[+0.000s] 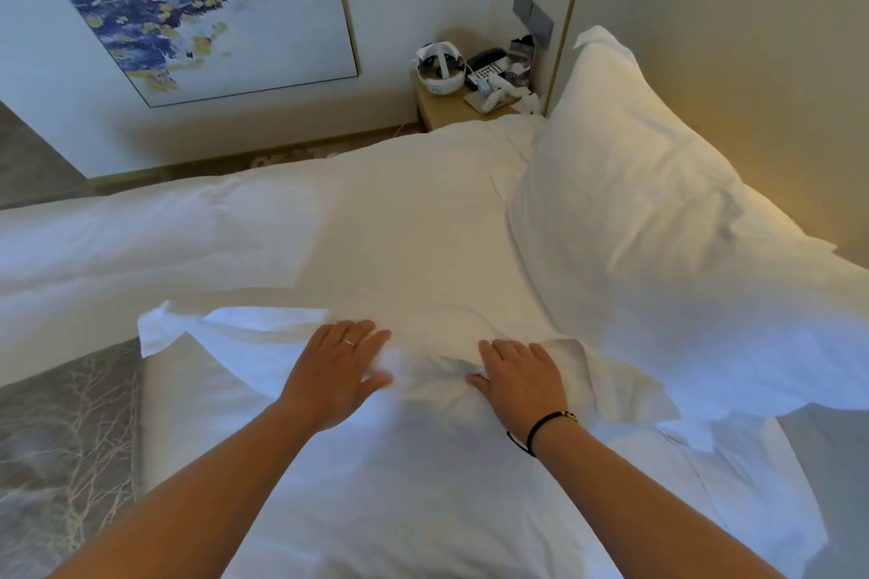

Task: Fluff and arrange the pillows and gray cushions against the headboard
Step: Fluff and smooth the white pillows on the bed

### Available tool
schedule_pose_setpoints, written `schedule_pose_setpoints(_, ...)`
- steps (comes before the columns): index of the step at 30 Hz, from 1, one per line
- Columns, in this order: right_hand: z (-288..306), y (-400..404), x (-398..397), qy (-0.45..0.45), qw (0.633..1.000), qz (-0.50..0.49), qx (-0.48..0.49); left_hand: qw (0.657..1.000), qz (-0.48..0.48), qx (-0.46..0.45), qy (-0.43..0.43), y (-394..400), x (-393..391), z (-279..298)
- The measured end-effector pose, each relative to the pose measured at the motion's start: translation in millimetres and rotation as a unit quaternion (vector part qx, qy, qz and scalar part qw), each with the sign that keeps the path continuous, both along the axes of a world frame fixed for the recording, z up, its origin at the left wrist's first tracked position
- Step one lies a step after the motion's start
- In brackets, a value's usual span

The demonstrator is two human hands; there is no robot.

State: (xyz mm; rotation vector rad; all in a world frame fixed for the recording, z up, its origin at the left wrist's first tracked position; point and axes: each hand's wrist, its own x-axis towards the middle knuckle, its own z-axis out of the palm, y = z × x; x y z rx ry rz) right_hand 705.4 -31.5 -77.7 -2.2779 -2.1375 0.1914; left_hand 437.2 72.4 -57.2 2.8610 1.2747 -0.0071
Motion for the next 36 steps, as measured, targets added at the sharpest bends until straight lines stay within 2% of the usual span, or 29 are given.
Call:
schedule_pose_setpoints(4,7.6,11.2,4.1,0.015,0.998,0.025,-0.048,0.997,0.038,-0.03,0.06,19.4,3.1,-6.8)
schedule_pose_setpoints(8,10.9,15.2,1.4,0.023,0.996,0.017,-0.081,0.995,0.048,-0.011,0.085,34.0,22.6,-4.2)
schedule_pose_setpoints(12,19.9,22.5,3.6,0.004,0.999,-0.02,-0.045,0.999,0.045,0.006,0.018,49.9,44.8,19.4)
schedule_pose_setpoints(16,56.0,28.5,31.5,0.076,0.992,-0.098,0.012,0.999,0.008,0.036,-0.02,79.0,83.6,68.5)
schedule_pose_setpoints(21,105.1,24.7,78.5,0.098,0.972,-0.183,0.107,0.987,-0.035,0.115,-0.105,114.8,171.9,129.2)
schedule_pose_setpoints(24,111.8,23.2,102.1,0.115,0.948,-0.253,0.155,0.985,-0.005,0.115,-0.13,114.0,234.1,140.4)
schedule_pose_setpoints(26,101.3,22.5,122.6,0.137,0.925,-0.323,0.149,0.988,0.032,0.051,-0.144,100.6,265.2,129.5)
schedule_pose_setpoints(29,73.5,13.0,159.2,0.187,0.899,-0.392,0.061,0.98,0.051,-0.153,-0.113,65.1,284.1,88.1)
schedule_pose_setpoints(31,50.7,-5.0,175.8,0.212,0.901,-0.378,-0.031,0.963,0.04,-0.262,-0.05,36.3,280.7,50.1)
schedule_pose_setpoints(33,29.6,-29.2,181.3,0.222,0.905,-0.352,-0.092,0.946,0.024,-0.322,-0.001,8.2,270.7,13.5)
schedule_pose_setpoints(36,11.2,-66.9,180.1,0.197,0.921,-0.326,-0.086,0.924,0.033,-0.381,-0.013,-23.9,262.8,-20.3)
